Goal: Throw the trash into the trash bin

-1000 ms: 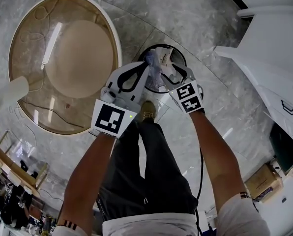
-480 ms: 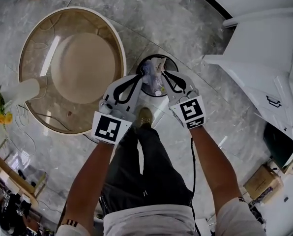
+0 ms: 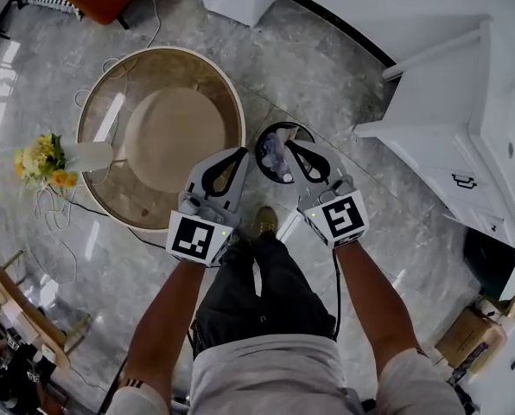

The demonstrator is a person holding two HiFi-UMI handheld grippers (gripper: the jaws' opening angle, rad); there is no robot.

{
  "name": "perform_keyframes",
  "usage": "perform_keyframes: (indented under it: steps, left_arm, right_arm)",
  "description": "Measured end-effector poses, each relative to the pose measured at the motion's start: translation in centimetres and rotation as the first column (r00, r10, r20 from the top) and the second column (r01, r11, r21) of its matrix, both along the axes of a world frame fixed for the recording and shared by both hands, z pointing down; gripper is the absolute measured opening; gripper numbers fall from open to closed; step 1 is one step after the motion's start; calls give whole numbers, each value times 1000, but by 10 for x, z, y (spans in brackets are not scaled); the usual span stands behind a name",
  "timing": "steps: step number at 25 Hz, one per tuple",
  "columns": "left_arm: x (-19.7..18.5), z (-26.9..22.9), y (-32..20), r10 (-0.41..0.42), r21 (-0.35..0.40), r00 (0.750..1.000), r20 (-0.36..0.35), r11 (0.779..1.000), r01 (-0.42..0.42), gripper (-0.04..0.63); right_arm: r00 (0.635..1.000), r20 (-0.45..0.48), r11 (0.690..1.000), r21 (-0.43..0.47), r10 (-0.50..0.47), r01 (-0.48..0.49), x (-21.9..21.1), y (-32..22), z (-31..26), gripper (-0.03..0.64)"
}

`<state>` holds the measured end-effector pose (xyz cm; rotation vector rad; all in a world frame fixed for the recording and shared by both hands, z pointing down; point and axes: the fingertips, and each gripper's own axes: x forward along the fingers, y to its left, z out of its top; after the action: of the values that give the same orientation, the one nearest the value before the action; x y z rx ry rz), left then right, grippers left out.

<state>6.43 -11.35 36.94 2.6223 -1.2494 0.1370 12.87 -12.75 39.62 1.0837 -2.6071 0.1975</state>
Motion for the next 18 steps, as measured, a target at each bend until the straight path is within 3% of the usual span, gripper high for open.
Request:
perform_keyframes:
  steps: [8,12,18]
  left_arm:
    - [-19,-121,37,-44,105,998,-50,993,49,0]
    - [-21,-173,63,-25,164,998,-64,986,35,0]
    - [-20,-220,98,-13,235,999,-46,972,23,0]
  right_arm:
    - [976,201,990,129,-90,64,-40,44,-153,2]
    - [959,231,970,212,-165,116,-57,75,-215,0]
    - [945,274,965,236,-177,112,-55,113,-262,0]
